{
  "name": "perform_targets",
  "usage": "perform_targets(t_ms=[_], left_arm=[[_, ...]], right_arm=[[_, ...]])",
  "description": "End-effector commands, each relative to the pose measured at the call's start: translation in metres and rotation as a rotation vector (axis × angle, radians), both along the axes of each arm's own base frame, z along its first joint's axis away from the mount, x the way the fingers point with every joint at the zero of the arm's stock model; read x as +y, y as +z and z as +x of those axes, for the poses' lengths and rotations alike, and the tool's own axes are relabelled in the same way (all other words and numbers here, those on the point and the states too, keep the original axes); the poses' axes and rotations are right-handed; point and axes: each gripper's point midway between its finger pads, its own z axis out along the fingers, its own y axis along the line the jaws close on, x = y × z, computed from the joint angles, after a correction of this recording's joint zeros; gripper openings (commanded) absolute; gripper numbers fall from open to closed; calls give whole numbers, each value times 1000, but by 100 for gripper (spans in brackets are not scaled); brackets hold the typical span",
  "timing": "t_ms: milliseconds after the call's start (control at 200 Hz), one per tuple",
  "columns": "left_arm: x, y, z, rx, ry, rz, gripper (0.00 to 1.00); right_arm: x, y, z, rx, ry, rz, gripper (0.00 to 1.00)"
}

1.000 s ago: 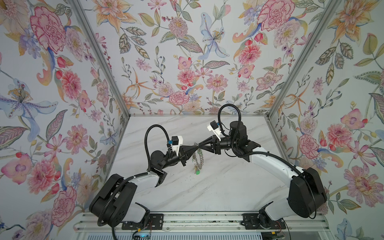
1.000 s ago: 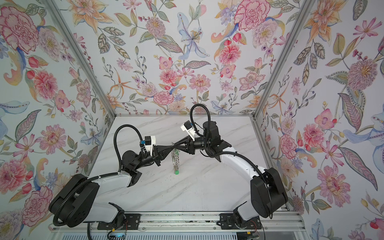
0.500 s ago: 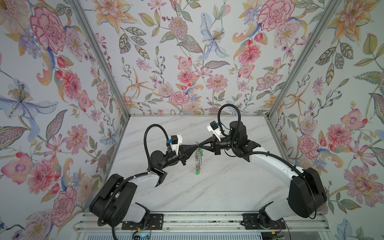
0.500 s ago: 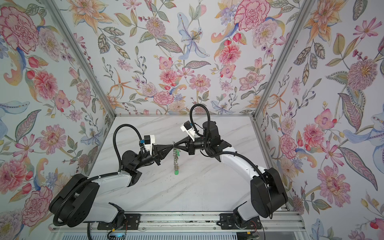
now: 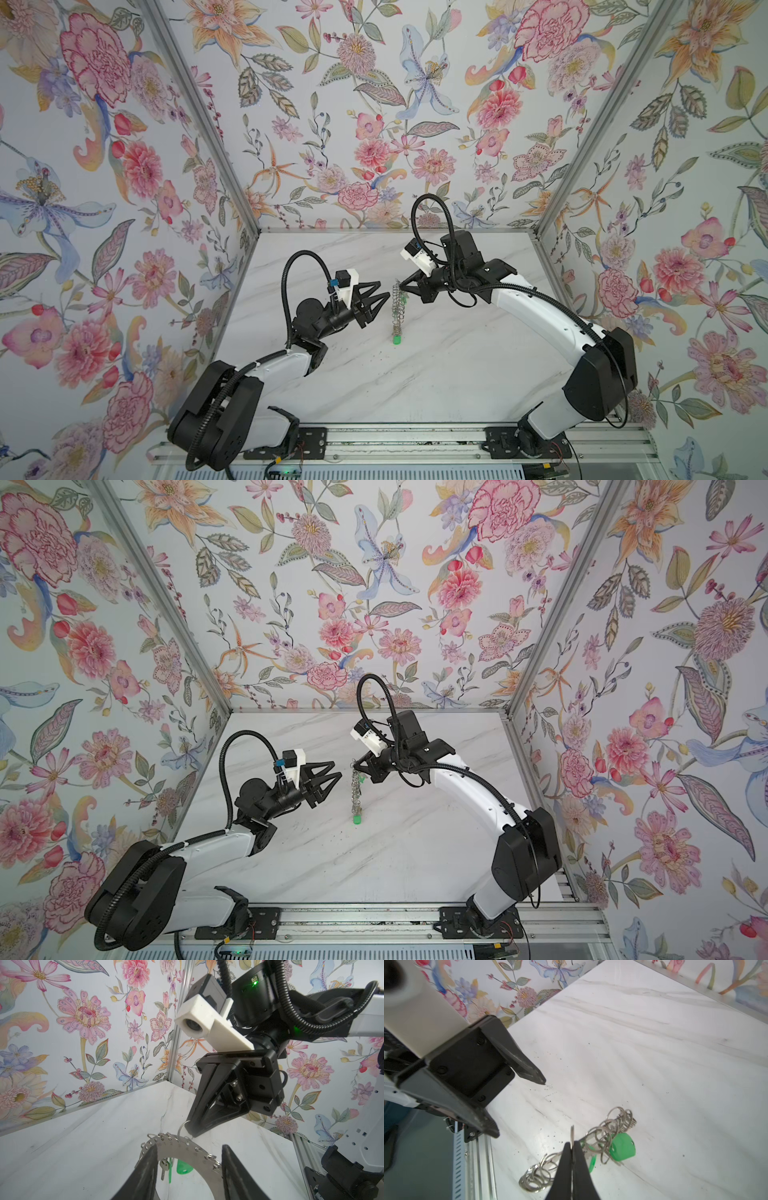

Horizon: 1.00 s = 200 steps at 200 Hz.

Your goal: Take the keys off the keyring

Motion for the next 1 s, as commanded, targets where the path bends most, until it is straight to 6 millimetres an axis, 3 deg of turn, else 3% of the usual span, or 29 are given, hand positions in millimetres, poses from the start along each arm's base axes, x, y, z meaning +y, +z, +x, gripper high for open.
perform_targets(t_ms=[0, 120, 265, 470, 736, 996], left_arm=[[4, -19, 11, 48, 23, 85, 52], [7, -49, 28, 107, 82, 255, 51], [10, -59, 29, 110, 101, 303, 51], [-10, -52, 15, 73, -65, 261, 50], [-16, -41, 7, 24, -121, 247, 49], [-21, -32, -2, -10, -188, 244, 36]], right_arm=[[-12, -29, -4, -42, 29, -290, 0], [-11, -34, 1, -75, 27, -400, 0], [-6, -27, 1, -96, 52, -448, 0], [6, -17, -9, -83, 144, -455, 0], [12, -10, -25, -75, 208, -434, 0], [17, -5, -30, -64, 234, -408, 0]])
